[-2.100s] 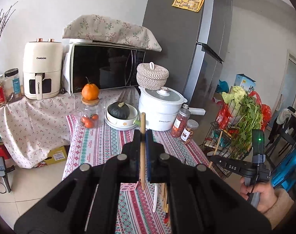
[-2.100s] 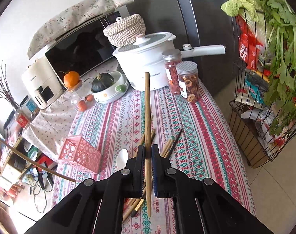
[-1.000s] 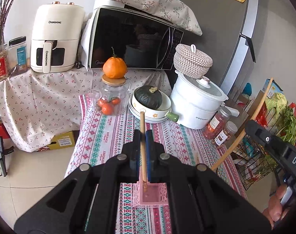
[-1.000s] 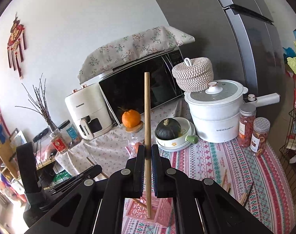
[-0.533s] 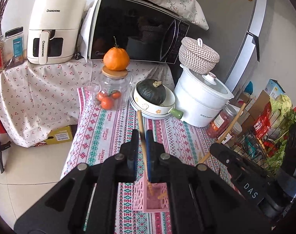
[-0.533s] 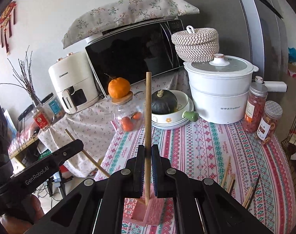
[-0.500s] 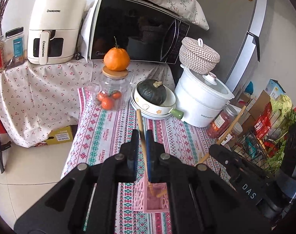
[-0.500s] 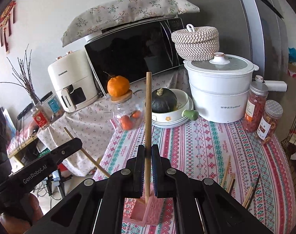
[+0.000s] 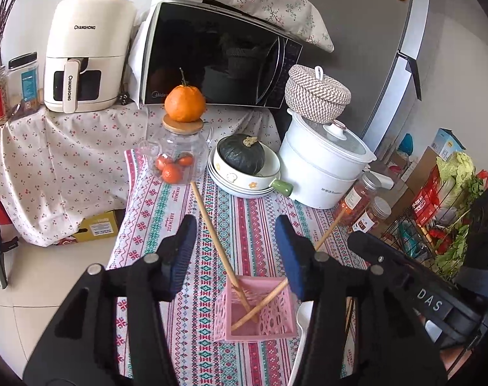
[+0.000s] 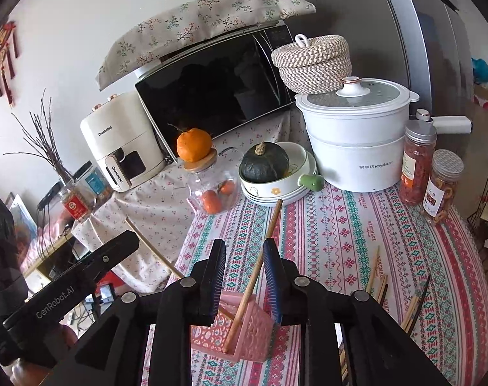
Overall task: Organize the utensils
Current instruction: 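Lower the chopsticks into the pink basket and open both grippers, then grasp another wooden chopstick from the pile with the left gripper and lift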
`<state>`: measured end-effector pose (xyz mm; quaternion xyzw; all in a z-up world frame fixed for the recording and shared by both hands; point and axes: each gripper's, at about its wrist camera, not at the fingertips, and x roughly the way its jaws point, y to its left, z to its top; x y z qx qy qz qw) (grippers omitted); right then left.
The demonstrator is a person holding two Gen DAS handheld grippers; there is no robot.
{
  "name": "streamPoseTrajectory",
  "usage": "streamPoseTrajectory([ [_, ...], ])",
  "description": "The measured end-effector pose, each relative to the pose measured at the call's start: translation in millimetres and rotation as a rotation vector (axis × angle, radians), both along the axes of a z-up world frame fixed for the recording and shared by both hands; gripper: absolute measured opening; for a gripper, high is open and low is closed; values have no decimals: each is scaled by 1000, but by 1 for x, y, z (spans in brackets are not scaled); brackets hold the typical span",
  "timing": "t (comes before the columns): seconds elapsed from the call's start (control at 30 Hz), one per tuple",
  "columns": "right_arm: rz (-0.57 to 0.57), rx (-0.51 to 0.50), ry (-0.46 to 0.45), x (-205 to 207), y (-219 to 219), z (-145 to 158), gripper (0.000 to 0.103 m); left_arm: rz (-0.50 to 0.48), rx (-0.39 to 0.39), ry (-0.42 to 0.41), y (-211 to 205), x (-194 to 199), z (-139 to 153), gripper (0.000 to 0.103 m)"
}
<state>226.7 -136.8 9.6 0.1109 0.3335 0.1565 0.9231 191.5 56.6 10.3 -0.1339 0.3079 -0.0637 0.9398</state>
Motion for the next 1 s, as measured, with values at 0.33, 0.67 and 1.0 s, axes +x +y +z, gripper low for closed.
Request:
streamPoseTrajectory([
  [0.33,-27,9,-9,-27,-41,23,51,-31,2,24,-8,-22,7,78],
  [0.67,-98,-46,103,-44,-90,15,73,-118,106,149,-41,-46,-11,91],
  [1.0,-174,-164,297,-60,-138,-23,79,-283,197,289,-98,-65,-32,91],
])
